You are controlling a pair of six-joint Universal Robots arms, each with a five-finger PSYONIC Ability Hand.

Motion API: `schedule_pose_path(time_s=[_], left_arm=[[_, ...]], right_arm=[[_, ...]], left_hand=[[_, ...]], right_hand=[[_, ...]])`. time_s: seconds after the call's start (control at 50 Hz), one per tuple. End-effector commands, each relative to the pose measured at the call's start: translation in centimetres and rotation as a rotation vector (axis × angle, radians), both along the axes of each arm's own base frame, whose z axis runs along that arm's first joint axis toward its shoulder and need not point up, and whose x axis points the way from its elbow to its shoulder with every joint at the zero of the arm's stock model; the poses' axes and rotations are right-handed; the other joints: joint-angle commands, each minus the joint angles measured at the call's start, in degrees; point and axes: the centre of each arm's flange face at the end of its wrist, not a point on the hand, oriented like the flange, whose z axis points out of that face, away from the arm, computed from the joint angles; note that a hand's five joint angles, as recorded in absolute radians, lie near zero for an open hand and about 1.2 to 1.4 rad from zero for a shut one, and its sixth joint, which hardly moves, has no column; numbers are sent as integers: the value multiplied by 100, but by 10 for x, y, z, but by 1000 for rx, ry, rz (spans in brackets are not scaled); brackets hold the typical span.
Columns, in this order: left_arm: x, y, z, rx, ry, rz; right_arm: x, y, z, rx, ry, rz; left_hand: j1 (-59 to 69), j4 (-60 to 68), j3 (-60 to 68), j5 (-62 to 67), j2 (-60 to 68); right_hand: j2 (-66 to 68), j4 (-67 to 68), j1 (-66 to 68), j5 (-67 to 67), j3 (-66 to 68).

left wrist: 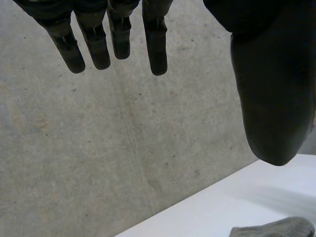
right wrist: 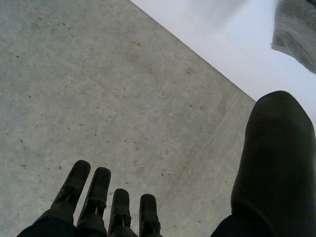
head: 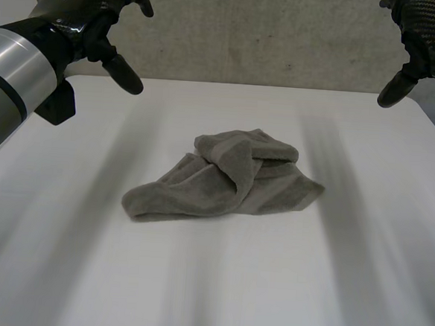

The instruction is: Fold the towel.

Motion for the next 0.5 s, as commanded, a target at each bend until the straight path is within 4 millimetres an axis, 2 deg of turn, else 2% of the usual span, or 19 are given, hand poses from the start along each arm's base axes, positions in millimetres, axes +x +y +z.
schedule_pose_path(time_s=[0.02, 0.36, 0.5], left_arm=[[1, 0, 0, 16, -8, 2], [10, -6, 2, 12, 2, 91], [10, -6, 1, 19, 2, 95]], right_arm=[[2, 0, -1, 6, 0, 6], [4, 3, -7, 117, -32, 73], [-1, -2, -10, 160, -57, 80]], left_hand=[[-403, -415, -405, -266, -345], [-403, -415, -405, -266, -345], [-403, -415, -405, -266, -345]], right_hand=[[-380, -464, -332, -380, -366], [-380, -464, -332, -380, -366], [-380, -464, -332, -380, -366]])
